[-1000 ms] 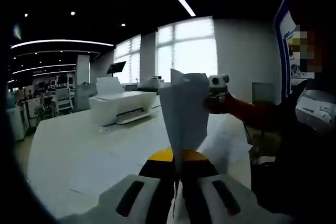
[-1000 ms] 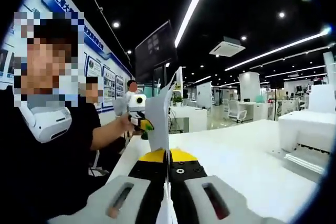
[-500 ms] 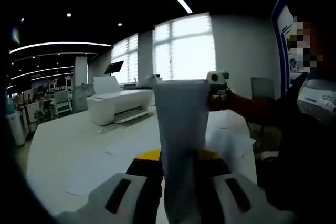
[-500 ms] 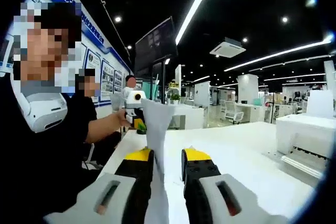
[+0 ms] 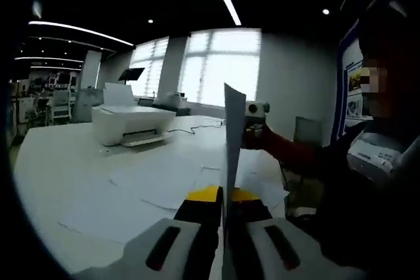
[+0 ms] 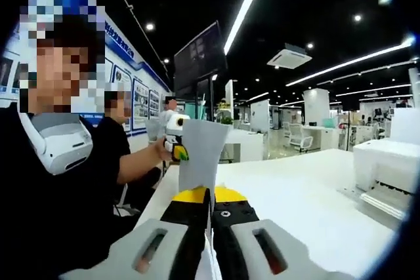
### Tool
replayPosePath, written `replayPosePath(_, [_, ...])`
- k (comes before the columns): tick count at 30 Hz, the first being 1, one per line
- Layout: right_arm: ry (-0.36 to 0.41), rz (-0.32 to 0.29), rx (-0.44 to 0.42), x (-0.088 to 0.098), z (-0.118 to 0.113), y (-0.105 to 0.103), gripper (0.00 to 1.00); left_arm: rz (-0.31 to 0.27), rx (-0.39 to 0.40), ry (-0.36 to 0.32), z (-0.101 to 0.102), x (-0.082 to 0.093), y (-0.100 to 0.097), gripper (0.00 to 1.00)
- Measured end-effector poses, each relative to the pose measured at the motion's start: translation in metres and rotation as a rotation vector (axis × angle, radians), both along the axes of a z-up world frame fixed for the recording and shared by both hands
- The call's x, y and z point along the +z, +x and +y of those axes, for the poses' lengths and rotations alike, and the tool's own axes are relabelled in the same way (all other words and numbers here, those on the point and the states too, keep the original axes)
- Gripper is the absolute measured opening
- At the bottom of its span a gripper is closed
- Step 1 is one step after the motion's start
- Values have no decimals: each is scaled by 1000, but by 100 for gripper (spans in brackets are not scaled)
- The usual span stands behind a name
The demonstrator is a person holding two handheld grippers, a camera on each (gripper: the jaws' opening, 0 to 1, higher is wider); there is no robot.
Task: Organize the stack of printing papers by aligning and flattening the scattered papers on the table
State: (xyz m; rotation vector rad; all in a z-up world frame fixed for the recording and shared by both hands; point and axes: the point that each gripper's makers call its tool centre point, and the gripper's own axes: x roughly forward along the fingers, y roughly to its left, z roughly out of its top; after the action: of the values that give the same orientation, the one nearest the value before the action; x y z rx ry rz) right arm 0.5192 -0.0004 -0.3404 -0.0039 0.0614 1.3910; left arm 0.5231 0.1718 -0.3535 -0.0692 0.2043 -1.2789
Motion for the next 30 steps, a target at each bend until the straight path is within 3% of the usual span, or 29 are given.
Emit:
replayPosePath(1, [-2,24,5,-1,1,-2,0,20,-7,-4,0,-1,-3,6])
replayPosePath(2, [-1,95,13,-4,3,-6,0,74,-24,-16,-1,-2,-8,6])
replayPosePath(4, [12,145,25,-3,4,-9,0,149,-39,-39,-1,-3,-14,6])
replayPosePath(10, [-8,215,30,-11,9,-16,0,259,-42,-34,2,-19,-20,6])
replayPosePath(13, [-25,264,31,-21,14,-18,0,325,-14,-42,9,-30,-11,6])
replayPosePath(17, [-24,292,17,-27,20,-13,0,369,11,-46,12,-42,-3,6])
replayPosePath(23, [-51,278,-40,-44,25,1,0,383,52,-25,17,-56,11,6])
replayPosePath(30, [-89,283,-105,-69,31,17,0,293,153,56,24,-80,32,6])
